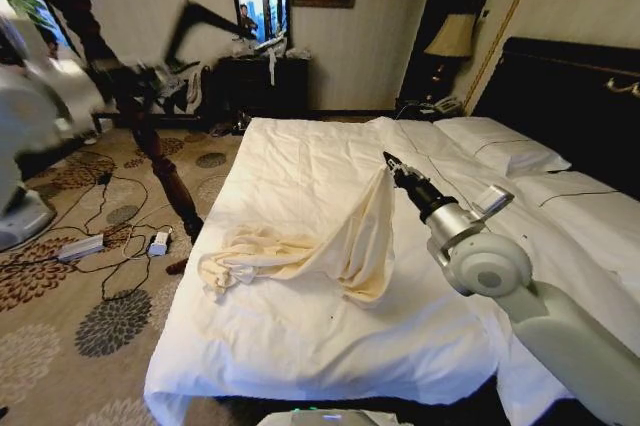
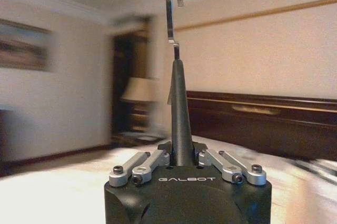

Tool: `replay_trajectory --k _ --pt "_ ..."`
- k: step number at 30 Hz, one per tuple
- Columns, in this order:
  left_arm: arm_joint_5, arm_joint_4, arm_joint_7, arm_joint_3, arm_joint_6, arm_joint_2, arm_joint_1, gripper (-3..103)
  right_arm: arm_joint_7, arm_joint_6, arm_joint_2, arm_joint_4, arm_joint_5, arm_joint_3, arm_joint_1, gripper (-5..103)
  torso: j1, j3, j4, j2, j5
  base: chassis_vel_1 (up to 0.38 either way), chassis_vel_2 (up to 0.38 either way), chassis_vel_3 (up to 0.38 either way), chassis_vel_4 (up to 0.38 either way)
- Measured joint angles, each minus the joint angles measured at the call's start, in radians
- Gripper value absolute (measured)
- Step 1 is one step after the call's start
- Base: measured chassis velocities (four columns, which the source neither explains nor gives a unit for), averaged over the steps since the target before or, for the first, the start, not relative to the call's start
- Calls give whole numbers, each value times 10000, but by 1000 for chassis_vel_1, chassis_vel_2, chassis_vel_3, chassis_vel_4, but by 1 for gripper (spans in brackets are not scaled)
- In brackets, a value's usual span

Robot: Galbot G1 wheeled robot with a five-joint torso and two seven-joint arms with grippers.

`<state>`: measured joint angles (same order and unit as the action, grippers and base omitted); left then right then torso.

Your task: Pick up the clothes from the bed and hang them on the clothes hanger.

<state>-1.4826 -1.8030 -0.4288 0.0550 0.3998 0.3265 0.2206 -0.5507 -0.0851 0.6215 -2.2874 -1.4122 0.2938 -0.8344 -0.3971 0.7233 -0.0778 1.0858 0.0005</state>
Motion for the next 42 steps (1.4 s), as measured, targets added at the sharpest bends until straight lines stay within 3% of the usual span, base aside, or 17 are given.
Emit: replay_trajectory --k 1,2,5,6,9,14,27,31,38,42 --pt "-5 -178 -652 112 -231 -58 467 17 -169 -94 -80 -13 -84 33 76 0 0 0 -1 0 -1 0 0 0 0" --pt "-5 -178 -652 112 -231 -58 467 17 -169 -94 -80 -13 -84 33 76 0 0 0 -1 0 -1 0 0 0 0" --pt "214 -616 -1917 271 -476 -150 1551 17 -764 -432 -446 -87 -261 207 229 0 -1 1 -1 0 -5 0 0 0 0" --pt "214 -616 -1917 271 -476 -150 1551 17 -764 -432 -446 -87 -261 207 229 0 -1 1 -1 0 -5 0 0 0 0" --pt "805 -844 -2741 294 -477 -156 2313 17 -1396 -650 -670 -92 -353 465 311 0 -1 1 -3 0 -4 0 0 0 0" --pt "1201 -1137 -3550 436 -427 -151 2980 17 -1652 -686 -728 -85 -541 857 174 0 -1 1 1 0 -3 0 0 0 0" --pt "1632 -1400 -3726 806 -482 12 3793 17 -1538 -680 -829 -290 -807 1154 -25 0 -1 2 0 0 -4 0 0 0 0" --pt "1918 -1364 -3677 803 -517 225 4034 17 -1072 -462 -883 -453 -920 1232 -18 0 -1 1 0 0 -5 0 0 0 0" --pt "2890 -892 -3503 535 -569 1277 4395 17 325 267 -1051 -931 -1153 1198 -20 0 -2 1 -1 0 -6 0 0 0 0" --pt "3208 -502 -3492 514 -644 1691 4447 17 659 447 -1178 -1048 -1256 1078 -21 0 -2 1 -2 0 -5 0 0 0 0"
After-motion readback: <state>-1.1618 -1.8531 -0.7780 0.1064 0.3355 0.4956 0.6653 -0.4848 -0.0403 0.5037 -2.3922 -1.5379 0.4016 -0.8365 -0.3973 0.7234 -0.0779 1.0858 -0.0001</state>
